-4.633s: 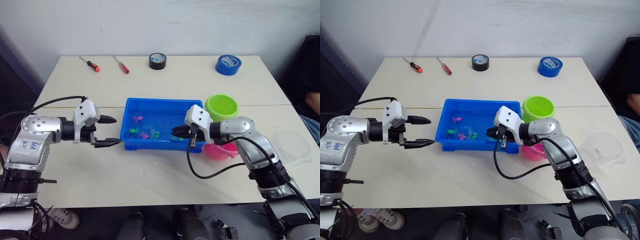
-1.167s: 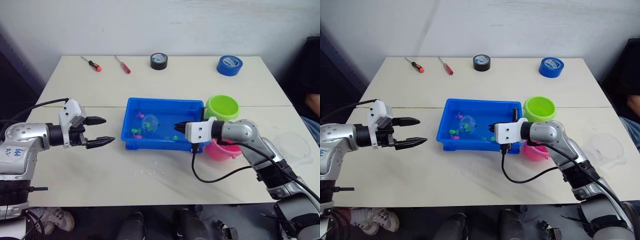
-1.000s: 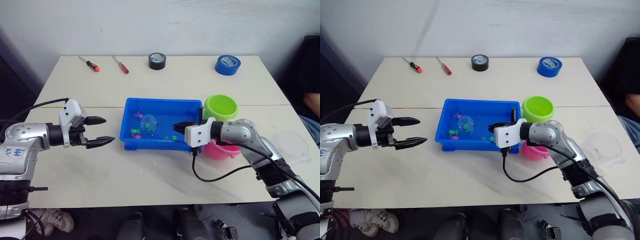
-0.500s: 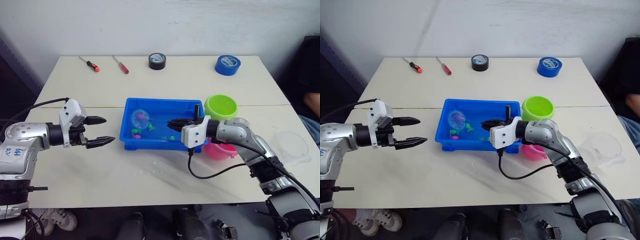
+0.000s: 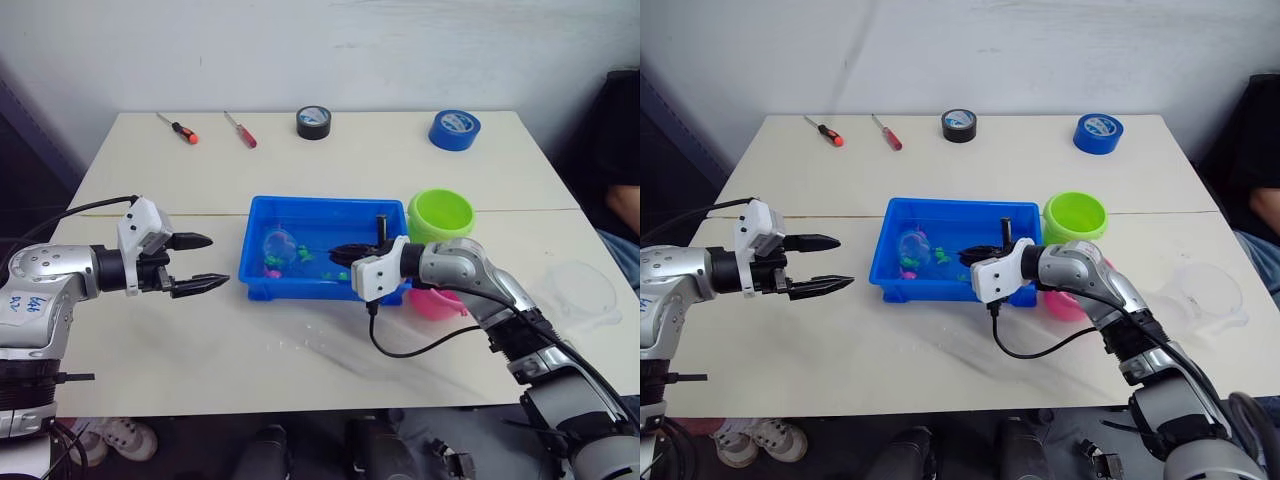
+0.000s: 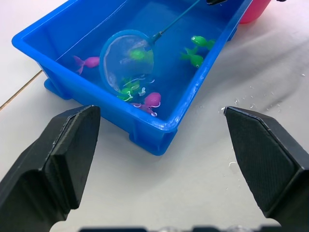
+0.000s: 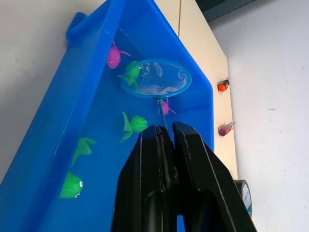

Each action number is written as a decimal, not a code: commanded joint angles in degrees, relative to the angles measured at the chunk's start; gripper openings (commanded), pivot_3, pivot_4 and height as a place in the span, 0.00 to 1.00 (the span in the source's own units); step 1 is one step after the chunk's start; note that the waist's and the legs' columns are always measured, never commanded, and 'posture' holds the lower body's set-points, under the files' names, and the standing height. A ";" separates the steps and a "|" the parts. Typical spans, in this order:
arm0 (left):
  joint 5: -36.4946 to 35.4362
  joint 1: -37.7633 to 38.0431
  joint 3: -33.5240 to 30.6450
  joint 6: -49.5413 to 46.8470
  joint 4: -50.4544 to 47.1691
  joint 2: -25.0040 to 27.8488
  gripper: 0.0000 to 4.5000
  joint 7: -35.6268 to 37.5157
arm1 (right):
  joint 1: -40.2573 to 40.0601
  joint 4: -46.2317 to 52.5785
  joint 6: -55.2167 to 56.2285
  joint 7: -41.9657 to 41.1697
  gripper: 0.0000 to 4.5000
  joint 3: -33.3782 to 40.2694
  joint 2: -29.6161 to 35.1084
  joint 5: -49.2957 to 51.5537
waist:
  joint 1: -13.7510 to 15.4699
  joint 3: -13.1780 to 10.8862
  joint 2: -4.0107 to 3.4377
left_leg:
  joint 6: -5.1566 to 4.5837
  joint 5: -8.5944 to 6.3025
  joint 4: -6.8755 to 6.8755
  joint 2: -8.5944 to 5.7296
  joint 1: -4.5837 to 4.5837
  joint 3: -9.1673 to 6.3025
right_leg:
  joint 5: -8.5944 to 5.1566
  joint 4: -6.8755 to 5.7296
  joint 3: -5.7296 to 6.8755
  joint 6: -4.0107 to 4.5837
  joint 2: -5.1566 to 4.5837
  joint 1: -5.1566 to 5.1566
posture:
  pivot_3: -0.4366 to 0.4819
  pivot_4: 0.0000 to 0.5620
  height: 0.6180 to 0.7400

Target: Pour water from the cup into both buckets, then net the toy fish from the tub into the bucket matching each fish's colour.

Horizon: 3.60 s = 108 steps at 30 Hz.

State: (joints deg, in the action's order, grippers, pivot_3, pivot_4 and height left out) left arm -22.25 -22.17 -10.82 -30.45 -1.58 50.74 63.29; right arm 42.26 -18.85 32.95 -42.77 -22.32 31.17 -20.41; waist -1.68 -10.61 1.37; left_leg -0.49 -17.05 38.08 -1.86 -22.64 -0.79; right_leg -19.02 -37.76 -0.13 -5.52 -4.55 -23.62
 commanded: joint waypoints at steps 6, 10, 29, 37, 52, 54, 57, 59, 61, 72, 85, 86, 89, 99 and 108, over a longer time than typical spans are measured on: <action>-0.52 -0.58 -0.80 1.03 -1.04 1.07 0.99 -0.43 | 1.21 -0.96 4.07 -0.71 0.00 -0.47 0.15 -0.55 | -0.07 0.00 0.00 | 0.00 0.00 0.00 0.00 0.00 0.01 | 0.00 -0.01 0.00 0.00 0.01 0.00 | 0.48 0.27 0.97; -0.51 -0.54 -0.65 1.36 -0.86 0.87 0.99 -0.54 | 0.10 0.64 1.80 -6.31 0.00 -0.64 -0.53 5.04 | -0.04 0.00 0.00 | 0.00 0.00 0.00 0.00 0.00 0.00 | 0.00 0.00 0.00 0.00 0.00 0.01 | 0.48 0.27 0.97; -0.05 -3.15 1.84 4.04 2.63 -0.53 0.99 -0.10 | -5.58 17.51 -46.05 -15.20 0.00 8.68 -2.86 29.63 | 0.15 0.00 -0.01 | -0.02 -0.01 -0.01 0.01 0.01 -0.04 | 0.00 0.03 0.02 0.00 -0.03 0.04 | 0.48 0.27 0.97; -1.21 -8.87 5.01 4.58 6.69 -3.04 0.99 2.50 | -10.18 28.82 -59.77 -11.79 0.00 15.54 -0.01 35.66 | 0.43 -0.01 -0.01 | -0.03 -0.03 -0.02 0.00 -0.01 -0.05 | 0.00 0.04 0.04 0.00 -0.03 0.03 | 0.48 0.27 0.97; -0.15 -26.71 17.56 9.07 19.11 -19.22 0.99 14.26 | -39.13 67.31 -90.87 1.80 0.00 60.21 9.53 57.16 | 2.87 -0.01 -0.07 | -0.11 -0.05 0.11 -0.03 -0.24 -0.11 | 0.03 0.14 0.11 -0.06 0.00 0.03 | 0.48 0.27 0.97; 0.01 -28.89 19.06 10.23 20.62 -22.41 0.99 15.70 | -45.44 71.49 -93.07 1.52 0.00 69.99 9.86 59.18 | 3.34 0.01 -0.10 | -0.13 -0.04 0.07 -0.03 -0.25 -0.14 | 0.03 0.13 0.16 -0.06 0.02 0.04 | 0.48 0.27 0.97; 0.26 -30.46 19.47 11.06 22.36 -24.42 0.99 16.87 | -50.49 74.04 -93.49 2.08 0.00 76.24 10.07 61.17 | 3.20 0.01 -0.10 | -0.19 -0.04 0.12 -0.06 -0.30 -0.15 | 0.06 0.13 0.15 -0.11 0.03 0.10 | 0.48 0.27 0.97; 0.44 -31.27 19.90 11.77 23.34 -25.42 0.99 17.84 | -53.66 75.26 -92.77 2.37 0.00 79.14 10.11 61.34 | 2.70 0.01 -0.09 | -0.28 -0.04 0.12 -0.10 -0.23 0.02 | 0.10 0.14 -0.02 -0.18 0.02 0.11 | 0.48 0.27 0.97; 0.78 -32.53 20.53 13.07 25.23 -26.80 0.99 19.05 | -58.55 76.89 -90.44 2.15 0.00 81.99 9.28 59.36 | 2.61 0.01 -0.09 | -0.45 -0.11 0.10 -0.09 -0.10 0.12 | 0.10 0.13 -0.11 -0.19 0.02 0.17 | 0.48 0.27 0.97; 3.87 -35.81 20.74 18.80 33.61 -30.15 0.99 21.12 | -80.03 71.67 -41.93 1.28 0.00 72.23 13.68 17.25 | 2.86 0.01 -0.08 | -0.52 -0.10 0.02 -0.14 0.27 0.33 | 0.08 0.25 -0.28 -0.21 0.09 0.33 | 0.48 0.27 0.97; 5.31 -34.50 18.76 19.68 33.54 -27.96 0.99 18.78 | -75.75 50.70 0.67 6.07 0.00 73.95 22.05 -4.11 | 2.57 -0.02 -0.03 | -0.29 0.03 0.01 -0.15 0.34 0.43 | 0.08 0.27 -0.33 -0.21 0.08 0.37 | 0.48 0.27 0.97; 5.71 -34.18 18.66 19.93 33.58 -27.51 0.99 18.20 | -74.64 49.57 2.19 6.38 0.00 73.56 22.92 -4.34 | 2.41 -0.02 -0.03 | -0.29 0.03 0.01 -0.13 0.39 0.42 | 0.08 0.27 -0.33 -0.21 0.08 0.41 | 0.48 0.27 0.97; 6.06 -33.53 18.54 20.13 33.11 -26.80 0.99 17.27 | -73.29 47.59 5.82 5.98 0.00 72.62 24.24 -4.93 | 2.17 -0.02 -0.03 | -0.28 0.02 -0.02 -0.09 0.52 0.36 | 0.08 0.32 -0.30 -0.21 0.10 0.60 | 0.48 0.27 0.97; 5.21 -29.99 17.45 16.87 26.67 -23.73 0.99 15.38 | -70.37 39.76 11.17 5.39 0.00 71.23 27.10 -4.43 | 1.89 -0.02 -0.03 | -0.34 -0.03 0.06 -0.12 0.63 0.23 | 0.11 0.60 -0.20 -0.26 0.04 1.00 | 0.48 0.27 0.97; 5.19 -29.71 17.44 16.28 25.74 -23.92 0.99 14.42 | -71.31 41.07 11.76 3.75 0.00 69.31 25.97 -3.69 | 1.75 -0.02 -0.03 | -0.27 -0.03 -0.04 -0.07 0.70 0.13 | 0.10 0.68 -0.13 -0.25 0.09 1.08 | 0.48 0.27 0.97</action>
State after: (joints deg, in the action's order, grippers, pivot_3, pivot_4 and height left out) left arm -16.35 -51.47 7.75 -14.32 25.96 26.67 77.88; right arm -30.15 21.68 45.08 -39.42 44.77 57.14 -24.75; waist 0.08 -10.63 1.33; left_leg -0.77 -17.07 38.05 -1.93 -21.95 -0.66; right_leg -18.92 -37.09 -0.25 -5.76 -4.46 -22.54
